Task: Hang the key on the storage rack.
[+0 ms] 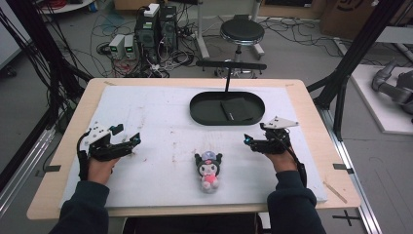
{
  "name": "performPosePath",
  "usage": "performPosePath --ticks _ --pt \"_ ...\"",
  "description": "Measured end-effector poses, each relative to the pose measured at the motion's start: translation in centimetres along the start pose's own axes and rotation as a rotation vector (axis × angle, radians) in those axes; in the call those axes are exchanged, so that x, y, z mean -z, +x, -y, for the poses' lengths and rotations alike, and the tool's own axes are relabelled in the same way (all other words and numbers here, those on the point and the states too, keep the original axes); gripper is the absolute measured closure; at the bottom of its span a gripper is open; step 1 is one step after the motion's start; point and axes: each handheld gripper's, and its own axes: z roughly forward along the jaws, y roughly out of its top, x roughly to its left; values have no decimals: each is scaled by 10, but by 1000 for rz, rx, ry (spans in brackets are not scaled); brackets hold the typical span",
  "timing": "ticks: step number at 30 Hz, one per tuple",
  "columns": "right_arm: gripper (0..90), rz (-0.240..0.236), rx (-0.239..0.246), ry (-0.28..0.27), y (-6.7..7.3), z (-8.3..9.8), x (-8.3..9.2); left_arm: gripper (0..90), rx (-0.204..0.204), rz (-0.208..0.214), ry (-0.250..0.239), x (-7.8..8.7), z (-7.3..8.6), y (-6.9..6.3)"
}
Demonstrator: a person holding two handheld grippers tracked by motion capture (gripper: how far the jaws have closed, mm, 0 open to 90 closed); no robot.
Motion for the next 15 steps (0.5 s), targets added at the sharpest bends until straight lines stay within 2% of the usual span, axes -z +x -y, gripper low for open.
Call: performPosePath --ticks 9,15 --pt "239 -35 25 -12 8 -1 3 222 -16 -7 8 0 -1 -3" --pt "255 -110 50 -18 17 -3 5 226 -25 -11 12 2 -1 -6"
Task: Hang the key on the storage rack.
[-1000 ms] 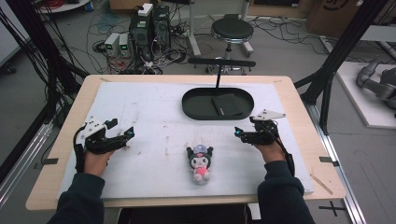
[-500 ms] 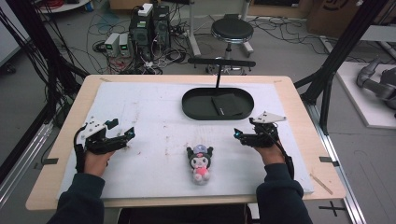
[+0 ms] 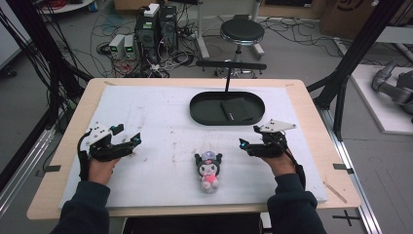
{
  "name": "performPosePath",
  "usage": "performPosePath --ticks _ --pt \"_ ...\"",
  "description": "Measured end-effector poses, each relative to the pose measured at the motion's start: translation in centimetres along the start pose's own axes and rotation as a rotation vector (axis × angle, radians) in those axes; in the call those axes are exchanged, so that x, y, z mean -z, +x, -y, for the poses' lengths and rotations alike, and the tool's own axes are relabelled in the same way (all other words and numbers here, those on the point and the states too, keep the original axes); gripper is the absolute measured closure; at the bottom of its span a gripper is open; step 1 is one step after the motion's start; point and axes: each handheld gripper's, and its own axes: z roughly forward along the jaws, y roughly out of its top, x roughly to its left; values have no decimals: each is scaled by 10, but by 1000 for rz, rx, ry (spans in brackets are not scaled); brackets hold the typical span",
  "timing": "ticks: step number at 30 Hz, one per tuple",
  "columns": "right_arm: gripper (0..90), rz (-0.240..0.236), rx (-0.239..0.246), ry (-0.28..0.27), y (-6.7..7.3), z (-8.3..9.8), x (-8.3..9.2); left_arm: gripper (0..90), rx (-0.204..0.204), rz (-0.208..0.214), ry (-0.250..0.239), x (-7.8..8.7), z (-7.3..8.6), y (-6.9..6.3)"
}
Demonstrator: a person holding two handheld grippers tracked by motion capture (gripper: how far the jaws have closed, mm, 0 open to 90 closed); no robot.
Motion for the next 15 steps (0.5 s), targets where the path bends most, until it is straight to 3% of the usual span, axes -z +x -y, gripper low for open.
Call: performPosePath --ticks 4,9,15 --pt "279 -100 15 4 12 -3 -7 228 -8 4 4 -1 -1 -2" --pt "366 -159 38 52 21 -4 -20 229 -4 7 10 -3 1 -1" --pt "406 -227 25 123 29 -1 -38 230 -9 8 19 -4 1 -2"
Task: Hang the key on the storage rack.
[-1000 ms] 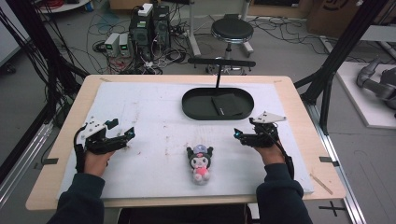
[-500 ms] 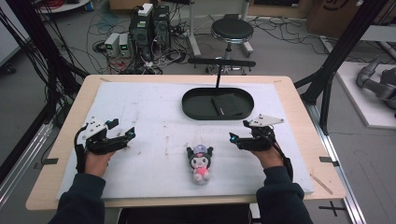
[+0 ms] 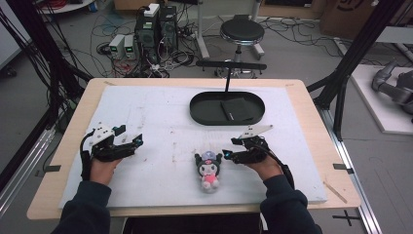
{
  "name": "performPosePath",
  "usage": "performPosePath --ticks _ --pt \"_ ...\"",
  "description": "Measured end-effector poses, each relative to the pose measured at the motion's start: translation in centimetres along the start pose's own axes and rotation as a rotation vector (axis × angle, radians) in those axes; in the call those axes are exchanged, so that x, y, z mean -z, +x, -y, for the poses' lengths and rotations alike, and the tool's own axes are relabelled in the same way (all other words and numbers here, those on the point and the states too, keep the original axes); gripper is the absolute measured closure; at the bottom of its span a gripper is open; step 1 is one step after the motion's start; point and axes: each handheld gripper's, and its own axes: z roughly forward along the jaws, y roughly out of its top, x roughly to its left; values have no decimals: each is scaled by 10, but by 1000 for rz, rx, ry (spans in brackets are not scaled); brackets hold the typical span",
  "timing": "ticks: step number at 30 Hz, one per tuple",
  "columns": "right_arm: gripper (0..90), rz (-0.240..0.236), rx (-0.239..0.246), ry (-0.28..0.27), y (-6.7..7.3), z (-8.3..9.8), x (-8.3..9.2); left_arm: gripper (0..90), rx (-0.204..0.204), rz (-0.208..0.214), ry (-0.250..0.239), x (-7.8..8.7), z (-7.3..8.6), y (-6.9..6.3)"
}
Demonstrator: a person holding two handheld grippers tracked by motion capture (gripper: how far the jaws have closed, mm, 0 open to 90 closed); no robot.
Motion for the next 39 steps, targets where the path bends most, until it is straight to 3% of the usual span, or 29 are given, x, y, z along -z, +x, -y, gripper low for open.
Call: performPosePath --ticks 3,8,12,17,27,31,35,39 --pt "418 -40 -6 14 3 -1 -10 232 -5 0 2 0 0 -1" --pt "462 -74 -3 89 9 -2 -30 233 -6 2 1 1 0 -2" --pt "472 -100 -41 113 5 0 -33 234 -5 1 3 1 0 -1" --pt "577 -130 -69 134 1 3 -39 235 -8 4 8 1 1 -2" --pt "843 -87 21 147 10 0 -36 235 -7 6 6 1 0 -3" --pt "853 -70 75 160 12 -1 -28 235 -3 5 6 1 0 -2" --pt "853 -35 98 124 6 -4 -13 235 -3 6 4 1 0 -2" --pt "853 28 151 92 -1 -11 4 235 1 4 4 0 0 -2"
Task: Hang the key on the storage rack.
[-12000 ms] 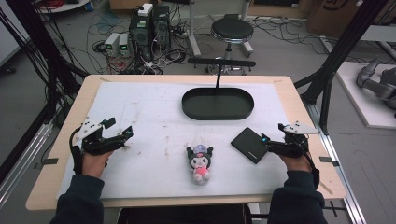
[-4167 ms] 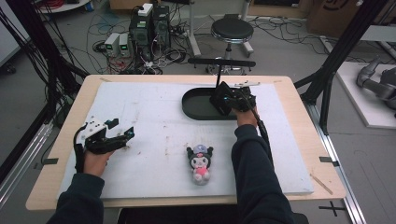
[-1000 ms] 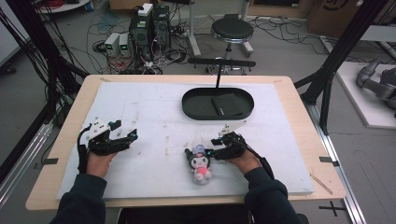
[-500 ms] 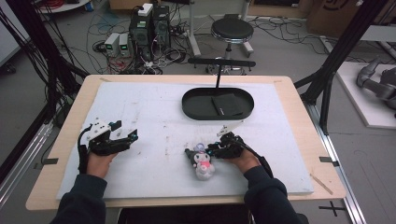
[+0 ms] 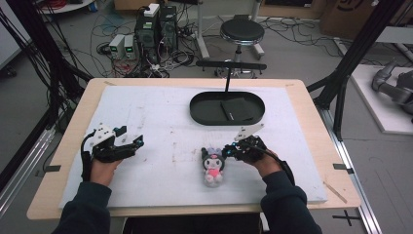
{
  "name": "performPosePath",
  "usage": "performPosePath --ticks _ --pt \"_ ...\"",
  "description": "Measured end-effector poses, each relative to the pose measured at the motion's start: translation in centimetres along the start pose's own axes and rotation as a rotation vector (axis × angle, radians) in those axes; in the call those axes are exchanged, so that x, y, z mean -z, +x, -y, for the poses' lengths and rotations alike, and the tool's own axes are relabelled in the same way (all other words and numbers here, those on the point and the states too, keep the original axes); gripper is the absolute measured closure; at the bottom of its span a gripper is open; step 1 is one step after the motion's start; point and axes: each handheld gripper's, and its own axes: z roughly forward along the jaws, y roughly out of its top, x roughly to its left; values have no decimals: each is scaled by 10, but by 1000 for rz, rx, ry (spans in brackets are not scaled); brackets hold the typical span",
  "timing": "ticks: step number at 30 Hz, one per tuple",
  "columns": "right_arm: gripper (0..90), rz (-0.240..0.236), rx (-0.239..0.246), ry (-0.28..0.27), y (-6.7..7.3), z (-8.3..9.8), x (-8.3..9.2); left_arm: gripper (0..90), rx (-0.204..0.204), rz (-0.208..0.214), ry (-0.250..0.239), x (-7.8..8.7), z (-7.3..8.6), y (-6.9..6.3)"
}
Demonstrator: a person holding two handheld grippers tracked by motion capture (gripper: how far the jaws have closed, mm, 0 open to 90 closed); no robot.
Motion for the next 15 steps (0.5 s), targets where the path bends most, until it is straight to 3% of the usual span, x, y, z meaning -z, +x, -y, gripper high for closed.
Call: performPosePath --ticks 5,8,11,15 --pt "853 100 52 8 -10 -4 19 235 0 0 1 0 0 1" --pt "852 173 91 56 -21 -5 24 235 0 2 -1 -1 -1 -1" --pt "852 196 118 104 -29 -10 19 235 -6 5 1 -1 -2 -1" --pt "869 240 98 147 -31 -12 5 235 4 2 -4 -2 -1 0"
